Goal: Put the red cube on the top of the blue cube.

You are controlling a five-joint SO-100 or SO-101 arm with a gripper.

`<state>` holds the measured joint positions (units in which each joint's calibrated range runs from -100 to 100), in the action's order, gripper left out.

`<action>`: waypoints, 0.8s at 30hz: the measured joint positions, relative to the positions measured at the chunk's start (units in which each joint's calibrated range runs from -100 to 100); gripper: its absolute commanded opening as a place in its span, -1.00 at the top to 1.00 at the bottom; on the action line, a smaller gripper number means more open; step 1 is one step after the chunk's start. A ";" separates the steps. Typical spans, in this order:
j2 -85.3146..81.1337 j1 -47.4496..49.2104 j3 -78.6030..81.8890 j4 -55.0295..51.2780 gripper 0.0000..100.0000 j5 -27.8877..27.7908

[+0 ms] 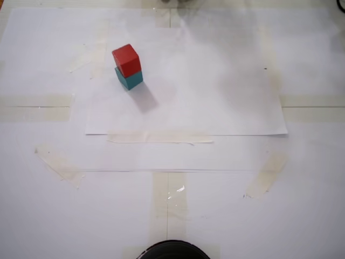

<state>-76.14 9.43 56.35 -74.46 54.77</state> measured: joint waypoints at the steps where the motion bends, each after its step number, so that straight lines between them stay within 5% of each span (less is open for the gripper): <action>1: -1.48 -0.58 1.17 0.00 1.00 0.00; 24: -17.44 -11.04 26.75 7.65 1.00 -5.08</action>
<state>-93.58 -1.61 83.10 -66.82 49.69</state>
